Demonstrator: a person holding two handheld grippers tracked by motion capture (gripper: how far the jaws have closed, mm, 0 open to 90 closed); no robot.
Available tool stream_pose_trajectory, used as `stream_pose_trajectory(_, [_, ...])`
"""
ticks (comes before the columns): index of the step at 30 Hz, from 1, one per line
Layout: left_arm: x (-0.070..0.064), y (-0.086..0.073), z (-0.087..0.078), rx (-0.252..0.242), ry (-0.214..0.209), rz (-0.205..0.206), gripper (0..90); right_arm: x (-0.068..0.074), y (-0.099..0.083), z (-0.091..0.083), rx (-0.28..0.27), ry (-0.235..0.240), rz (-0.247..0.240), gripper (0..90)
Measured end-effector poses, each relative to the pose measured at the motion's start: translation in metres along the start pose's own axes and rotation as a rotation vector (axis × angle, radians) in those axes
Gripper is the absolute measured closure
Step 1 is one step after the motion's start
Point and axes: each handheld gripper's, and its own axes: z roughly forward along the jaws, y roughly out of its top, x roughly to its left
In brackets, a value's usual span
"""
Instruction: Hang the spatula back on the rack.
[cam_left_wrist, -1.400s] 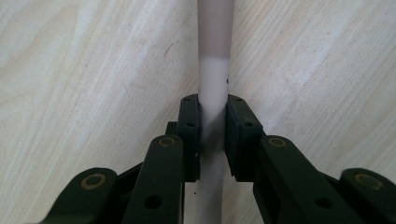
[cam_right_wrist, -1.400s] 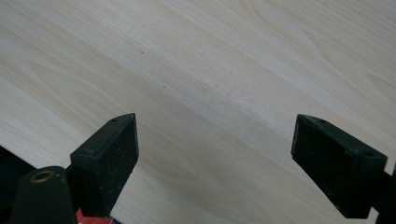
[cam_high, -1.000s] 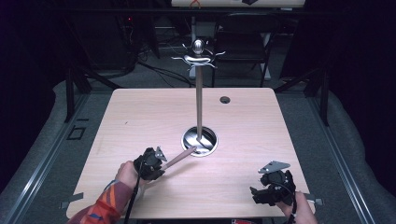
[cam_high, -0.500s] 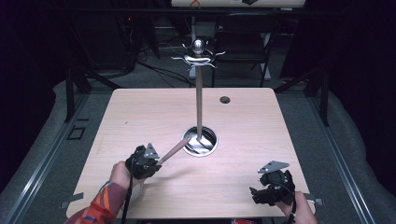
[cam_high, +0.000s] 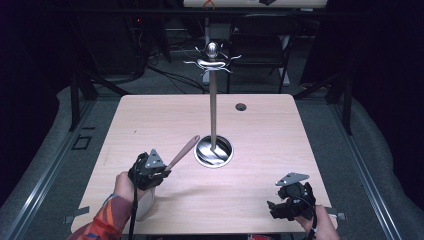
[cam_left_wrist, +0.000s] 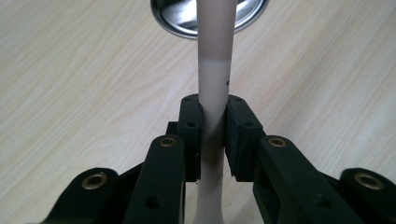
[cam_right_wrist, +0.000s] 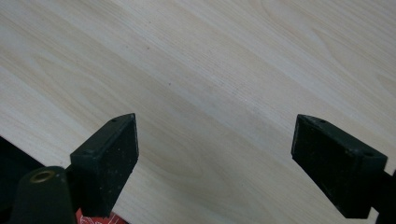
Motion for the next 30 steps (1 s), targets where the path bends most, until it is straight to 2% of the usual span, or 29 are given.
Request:
stream_pose_trajectory(13, [0.003, 0.008, -0.021, -0.124, 0.039, -0.028, 78.1, 0.000, 0.000, 0.001, 0.005, -0.001, -0.007, 14.3])
stream_pose_trajectory(16, [0.003, 0.009, -0.026, -0.153, 0.060, -0.025, 78.1, 0.000, 0.000, 0.000, 0.007, -0.002, -0.010, 14.3])
stream_pose_trajectory(19, [0.002, 0.011, -0.030, -0.174, 0.060, -0.027, 78.2, 0.000, 0.000, 0.001, 0.003, -0.001, -0.004, 14.3])
stream_pose_trajectory(26, [-0.005, 0.018, -0.031, -0.168, 0.056, 0.011, 78.1, 0.001, 0.000, 0.001, 0.005, -0.001, -0.005, 14.3])
stream_pose_trajectory(30, [-0.006, 0.020, -0.031, -0.172, 0.059, 0.014, 78.1, 0.001, 0.000, 0.001, 0.006, -0.004, -0.004, 14.3])
